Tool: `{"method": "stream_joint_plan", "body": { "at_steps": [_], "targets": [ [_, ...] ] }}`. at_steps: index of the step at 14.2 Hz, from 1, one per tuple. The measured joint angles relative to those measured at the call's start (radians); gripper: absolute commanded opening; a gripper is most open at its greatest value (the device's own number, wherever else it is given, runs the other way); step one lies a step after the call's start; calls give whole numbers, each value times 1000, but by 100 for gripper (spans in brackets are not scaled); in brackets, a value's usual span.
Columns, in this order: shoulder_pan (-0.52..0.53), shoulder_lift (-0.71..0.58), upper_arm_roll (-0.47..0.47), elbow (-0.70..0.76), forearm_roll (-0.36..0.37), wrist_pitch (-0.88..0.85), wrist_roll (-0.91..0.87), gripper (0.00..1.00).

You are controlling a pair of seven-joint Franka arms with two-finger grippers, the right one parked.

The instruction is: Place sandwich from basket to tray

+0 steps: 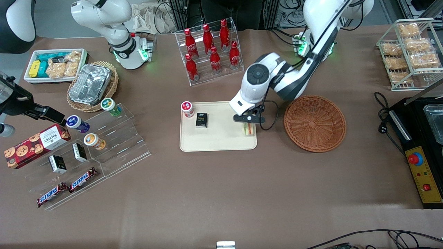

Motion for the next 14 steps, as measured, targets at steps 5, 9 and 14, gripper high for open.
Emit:
{"method": "stream_joint_plan", "body": {
  "at_steps": [5, 9, 14],
  "targets": [
    [-43, 47, 48, -41, 4, 82, -1, 38],
    [-63, 51, 70, -41, 5, 95, -2, 100],
    [-62, 26, 77, -2, 5, 99, -5, 100]
  ]
}}
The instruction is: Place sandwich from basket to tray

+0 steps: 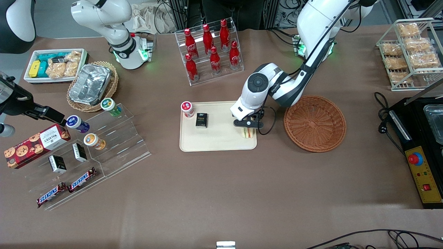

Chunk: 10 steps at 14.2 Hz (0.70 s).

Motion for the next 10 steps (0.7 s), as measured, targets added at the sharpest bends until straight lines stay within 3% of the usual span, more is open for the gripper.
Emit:
{"method": "stream_joint_plan", "body": {
  "at_steps": [5, 10],
  "targets": [
    [48, -249, 8, 44, 0, -155, -9, 100],
    [221, -480, 16, 38, -1, -405, 117, 100]
  ]
}}
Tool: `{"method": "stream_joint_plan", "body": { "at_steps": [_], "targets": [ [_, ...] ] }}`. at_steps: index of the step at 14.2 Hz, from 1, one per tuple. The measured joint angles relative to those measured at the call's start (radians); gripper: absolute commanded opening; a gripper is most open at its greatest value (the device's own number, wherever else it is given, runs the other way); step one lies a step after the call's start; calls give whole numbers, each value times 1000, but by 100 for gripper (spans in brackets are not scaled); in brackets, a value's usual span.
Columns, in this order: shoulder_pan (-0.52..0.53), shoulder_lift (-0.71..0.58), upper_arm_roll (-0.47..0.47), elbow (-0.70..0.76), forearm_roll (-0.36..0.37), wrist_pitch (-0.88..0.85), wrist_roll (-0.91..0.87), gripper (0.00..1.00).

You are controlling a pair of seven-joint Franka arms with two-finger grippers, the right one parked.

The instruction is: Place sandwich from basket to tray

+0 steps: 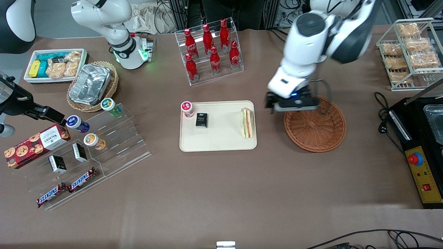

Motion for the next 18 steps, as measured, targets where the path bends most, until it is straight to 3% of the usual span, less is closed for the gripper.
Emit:
{"method": "stream_joint_plan", "body": {
  "at_steps": [7, 9, 15, 18],
  "targets": [
    [142, -76, 11, -7, -42, -123, 235, 100],
    [145, -101, 80, -8, -49, -163, 315, 100],
    [82, -152, 353, 31, -197, -223, 621, 100],
    [57, -107, 376, 150, -205, -308, 639, 100]
  ]
}}
